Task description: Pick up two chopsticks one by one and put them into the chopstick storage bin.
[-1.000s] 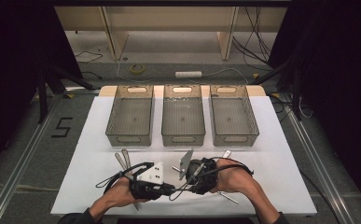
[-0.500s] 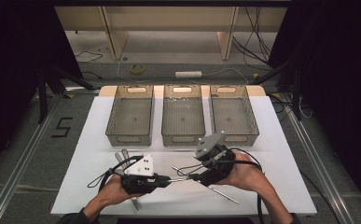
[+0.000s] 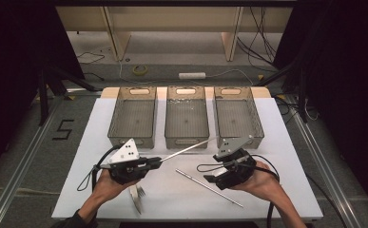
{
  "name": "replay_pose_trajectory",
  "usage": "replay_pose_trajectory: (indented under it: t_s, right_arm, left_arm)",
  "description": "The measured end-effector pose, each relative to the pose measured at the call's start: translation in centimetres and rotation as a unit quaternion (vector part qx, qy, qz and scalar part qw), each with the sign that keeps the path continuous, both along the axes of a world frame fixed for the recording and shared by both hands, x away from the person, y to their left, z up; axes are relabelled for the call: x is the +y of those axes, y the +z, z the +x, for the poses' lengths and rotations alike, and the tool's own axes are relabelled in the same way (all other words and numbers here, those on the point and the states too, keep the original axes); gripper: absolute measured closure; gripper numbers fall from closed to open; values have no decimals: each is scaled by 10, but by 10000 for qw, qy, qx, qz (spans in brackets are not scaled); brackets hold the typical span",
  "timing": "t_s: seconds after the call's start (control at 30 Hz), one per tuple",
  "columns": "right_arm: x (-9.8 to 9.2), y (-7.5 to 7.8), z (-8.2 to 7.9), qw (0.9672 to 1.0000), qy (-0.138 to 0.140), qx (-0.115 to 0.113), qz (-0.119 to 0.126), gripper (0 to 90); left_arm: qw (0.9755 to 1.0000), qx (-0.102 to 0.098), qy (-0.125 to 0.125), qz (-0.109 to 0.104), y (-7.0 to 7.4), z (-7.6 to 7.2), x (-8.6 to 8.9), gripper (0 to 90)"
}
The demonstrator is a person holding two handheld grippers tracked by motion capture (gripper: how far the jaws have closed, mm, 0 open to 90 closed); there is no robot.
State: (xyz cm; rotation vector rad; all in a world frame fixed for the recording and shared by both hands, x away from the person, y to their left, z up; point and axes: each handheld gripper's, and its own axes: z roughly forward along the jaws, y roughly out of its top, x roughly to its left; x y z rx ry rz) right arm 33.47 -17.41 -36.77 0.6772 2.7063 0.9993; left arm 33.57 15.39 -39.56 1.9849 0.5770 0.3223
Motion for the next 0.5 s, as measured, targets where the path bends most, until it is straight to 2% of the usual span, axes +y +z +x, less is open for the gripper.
replay_pose_trajectory:
  t_s: [0.1,0.2,0.33,0.5]
  right_arm:
    - [1,-13,1,9991,-294,-161,250,289]
    - [1,-24,2,9969,-485,-256,571,289]
    - [1,-35,4,9956,-628,-242,648,272]
    - [-2,-41,6,9949,-708,-202,691,272]
  left_arm:
    - [9991,-43,390,-164,2,6,5,832]
    - [9968,-73,722,-338,3,12,12,832]
    - [9924,-165,1119,-494,3,19,24,832]
    - [9880,-169,1414,-591,4,27,35,833]
